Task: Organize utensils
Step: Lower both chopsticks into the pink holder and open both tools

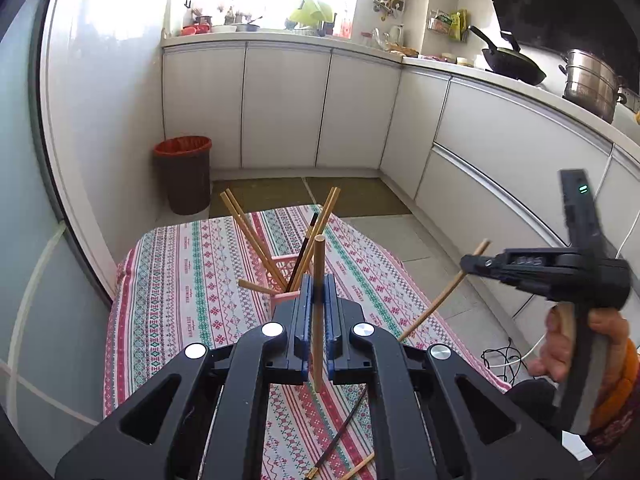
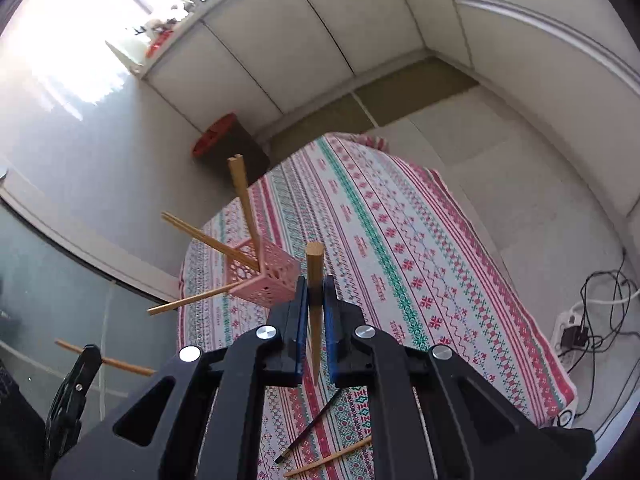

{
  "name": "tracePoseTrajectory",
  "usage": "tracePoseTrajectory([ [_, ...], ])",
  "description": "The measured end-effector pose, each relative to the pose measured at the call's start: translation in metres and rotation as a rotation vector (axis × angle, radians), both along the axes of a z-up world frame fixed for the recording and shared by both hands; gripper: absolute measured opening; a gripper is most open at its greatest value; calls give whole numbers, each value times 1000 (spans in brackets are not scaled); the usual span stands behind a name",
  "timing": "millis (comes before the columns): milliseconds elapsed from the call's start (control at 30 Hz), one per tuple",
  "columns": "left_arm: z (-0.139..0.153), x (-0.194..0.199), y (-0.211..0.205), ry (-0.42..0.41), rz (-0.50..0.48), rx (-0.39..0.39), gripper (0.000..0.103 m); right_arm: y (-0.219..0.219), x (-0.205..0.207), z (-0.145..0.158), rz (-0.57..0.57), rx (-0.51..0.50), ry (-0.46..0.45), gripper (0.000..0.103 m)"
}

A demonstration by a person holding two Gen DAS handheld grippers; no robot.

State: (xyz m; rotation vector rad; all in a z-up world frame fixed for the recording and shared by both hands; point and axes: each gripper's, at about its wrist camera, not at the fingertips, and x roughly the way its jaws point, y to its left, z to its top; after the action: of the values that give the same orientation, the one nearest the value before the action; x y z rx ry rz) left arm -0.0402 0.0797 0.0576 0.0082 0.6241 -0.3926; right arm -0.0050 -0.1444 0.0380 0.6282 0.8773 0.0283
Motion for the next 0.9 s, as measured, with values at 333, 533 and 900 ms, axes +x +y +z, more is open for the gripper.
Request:
tracePoseTrajectory([
  [333, 36, 18, -2, -45, 22, -27, 4, 17, -12, 93, 93, -33, -172, 8],
  [533, 72, 45, 1, -116, 62, -61, 4, 22, 7, 129, 102, -33, -236, 8],
  [900, 41, 124, -4, -59, 165, -43, 6, 36, 70, 114, 99, -77, -238, 8],
])
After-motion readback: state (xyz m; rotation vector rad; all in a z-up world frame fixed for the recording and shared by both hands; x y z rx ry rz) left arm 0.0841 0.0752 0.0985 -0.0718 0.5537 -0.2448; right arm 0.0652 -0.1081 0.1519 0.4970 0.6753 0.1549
